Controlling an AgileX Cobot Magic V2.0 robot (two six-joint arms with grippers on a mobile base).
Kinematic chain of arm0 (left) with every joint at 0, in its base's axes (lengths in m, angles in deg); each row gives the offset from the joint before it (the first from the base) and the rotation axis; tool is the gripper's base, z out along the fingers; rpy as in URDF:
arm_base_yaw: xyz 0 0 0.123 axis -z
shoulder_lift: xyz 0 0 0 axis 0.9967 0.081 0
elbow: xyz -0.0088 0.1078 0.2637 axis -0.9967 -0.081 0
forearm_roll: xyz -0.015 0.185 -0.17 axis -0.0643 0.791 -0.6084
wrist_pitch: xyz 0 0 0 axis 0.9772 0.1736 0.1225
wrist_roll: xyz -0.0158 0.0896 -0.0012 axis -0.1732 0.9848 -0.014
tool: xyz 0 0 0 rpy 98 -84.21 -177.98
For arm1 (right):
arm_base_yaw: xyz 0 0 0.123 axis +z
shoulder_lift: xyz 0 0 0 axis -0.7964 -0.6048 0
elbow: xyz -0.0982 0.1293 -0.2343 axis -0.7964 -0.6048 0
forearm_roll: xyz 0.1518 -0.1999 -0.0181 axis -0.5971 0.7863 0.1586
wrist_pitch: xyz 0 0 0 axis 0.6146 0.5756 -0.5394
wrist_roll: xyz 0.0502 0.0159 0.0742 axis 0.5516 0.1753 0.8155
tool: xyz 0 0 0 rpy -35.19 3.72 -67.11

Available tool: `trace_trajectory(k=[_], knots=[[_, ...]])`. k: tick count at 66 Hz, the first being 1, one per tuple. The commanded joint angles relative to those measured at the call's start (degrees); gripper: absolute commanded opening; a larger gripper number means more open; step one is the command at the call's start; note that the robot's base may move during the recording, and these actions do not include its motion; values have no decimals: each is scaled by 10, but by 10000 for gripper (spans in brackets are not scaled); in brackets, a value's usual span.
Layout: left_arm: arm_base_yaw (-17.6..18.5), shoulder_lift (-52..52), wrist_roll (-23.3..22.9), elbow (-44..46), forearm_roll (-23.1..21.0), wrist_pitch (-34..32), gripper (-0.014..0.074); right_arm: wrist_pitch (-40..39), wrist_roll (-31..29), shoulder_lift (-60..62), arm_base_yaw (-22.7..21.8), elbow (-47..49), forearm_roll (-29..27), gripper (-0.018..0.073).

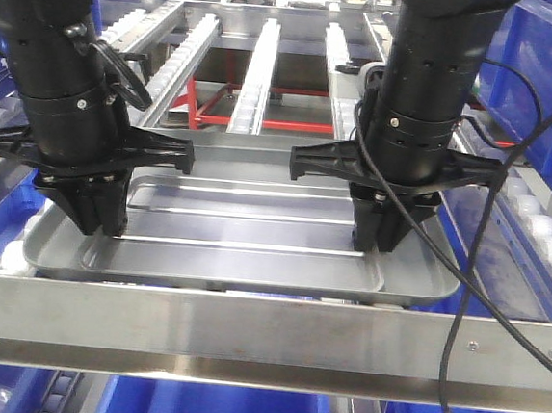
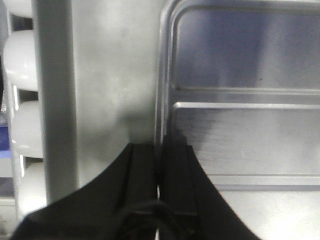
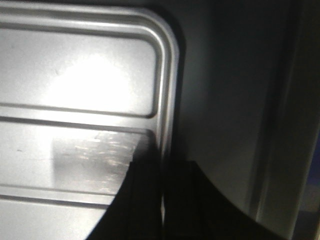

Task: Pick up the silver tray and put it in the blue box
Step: 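Close both grippers on the tray's short edges, then lift the tray with both grippers and pull it toward the robot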

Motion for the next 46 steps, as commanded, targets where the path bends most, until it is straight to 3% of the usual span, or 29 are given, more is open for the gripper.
trace_trajectory(k=[1, 13, 28, 46], knots=[[-1, -24, -2, 14, 5, -15, -104, -7, -3, 24, -1, 16, 12, 53], [-1, -24, -2, 15, 3, -16, -104, -6, -3, 25, -1, 21, 12, 53], [-1, -69, -2, 44, -13, 44, -104, 51, 43, 59, 7, 46, 15, 60], [11, -175, -8, -11, -33, 76, -104, 82, 122, 130, 73, 26, 71, 60]])
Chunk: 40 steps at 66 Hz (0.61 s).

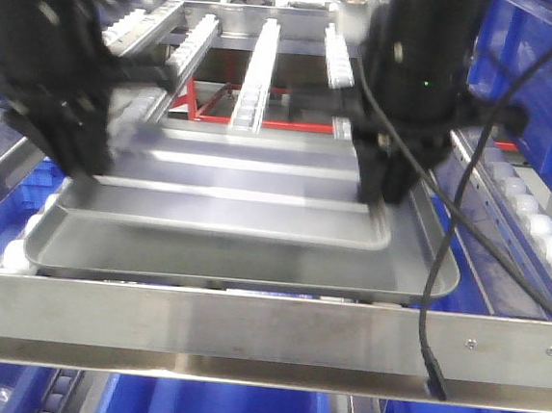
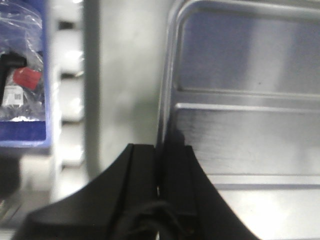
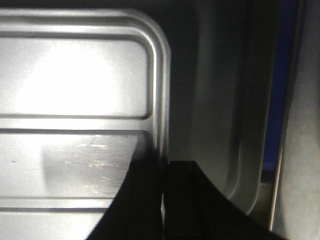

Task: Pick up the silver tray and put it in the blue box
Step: 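Lift the tray with both grippers and pull it toward the robot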

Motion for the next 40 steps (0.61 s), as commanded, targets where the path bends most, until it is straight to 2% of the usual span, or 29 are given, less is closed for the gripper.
trace_trajectory(k=[1, 10, 22, 34, 40], knots=[[12, -65, -12, -14, -6, -5, -104, -1, 32, 57, 28, 4, 30, 60], [43, -128, -77, -82, 29, -5, -104, 11, 59, 94, 60, -28, 42, 60], [112, -190, -165, -150, 68, -2, -104, -11, 84, 159, 93, -110, 50, 60], [180, -198, -230, -156, 110, 26, -104, -20, 115, 225, 107, -197, 53, 60], [204, -198, -248, -156, 113, 26, -104, -20, 127, 259, 111, -236, 54, 60]])
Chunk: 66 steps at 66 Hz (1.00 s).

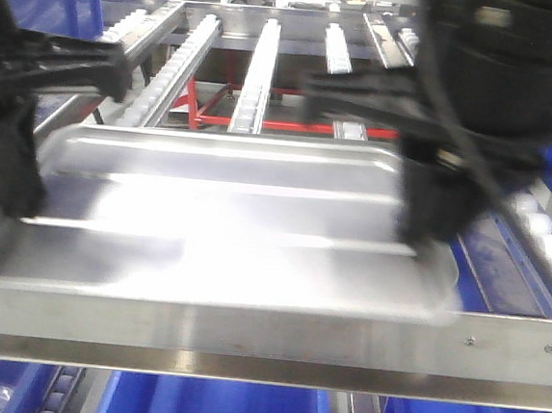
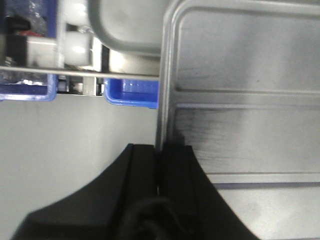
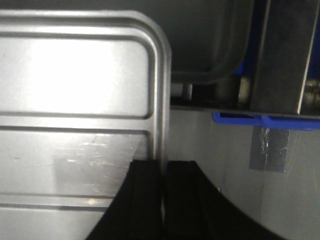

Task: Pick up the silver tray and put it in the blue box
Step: 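Lift the tray with both grippers and pull it toward the robot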

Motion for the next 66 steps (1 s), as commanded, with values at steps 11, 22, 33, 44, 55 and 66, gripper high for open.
trace_trajectory(k=[11, 22, 33, 44, 55, 66], knots=[[46, -18, -38, 13, 18, -1, -104, -18, 30, 98, 3, -65, 25, 60], [46, -18, -38, 13, 18, 0, -104, -22, 30, 99, 3, -67, 25, 60], [46, -18, -38, 13, 15, 4, -104, -23, 30, 97, 3, -67, 24, 60], [46, -18, -38, 13, 15, 4, -104, -23, 30, 97, 3, -67, 24, 60], [46, -18, -38, 13, 15, 4, -104, -21, 30, 97, 3, -67, 24, 60], [46, -18, -38, 13, 15, 5, -104, -12, 30, 97, 3, -67, 24, 60]])
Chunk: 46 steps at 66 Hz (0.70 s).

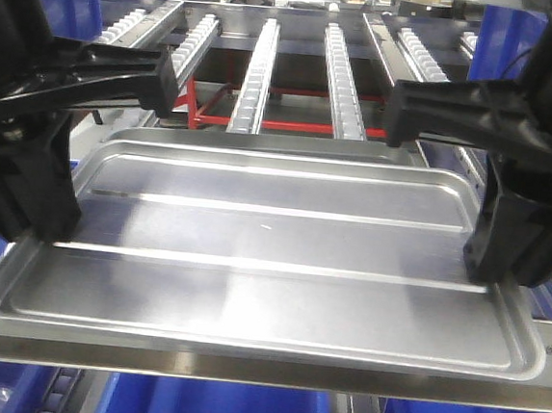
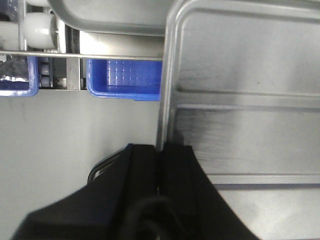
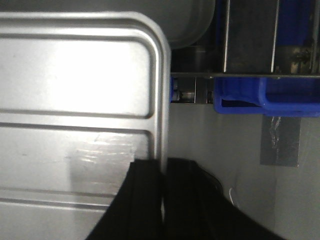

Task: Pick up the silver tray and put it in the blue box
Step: 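Lift the tray with both grippers and pull it toward the robot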

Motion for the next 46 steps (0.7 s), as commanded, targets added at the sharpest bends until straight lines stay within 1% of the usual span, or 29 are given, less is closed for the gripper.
trace_trajectory(k=[1, 46], knots=[[3, -18, -7, 14, 16, 4, -104, 9, -1, 14, -1, 12, 24, 60], [3, -18, -7, 14, 16, 4, -104, 9, -1, 14, -1, 12, 24, 60]])
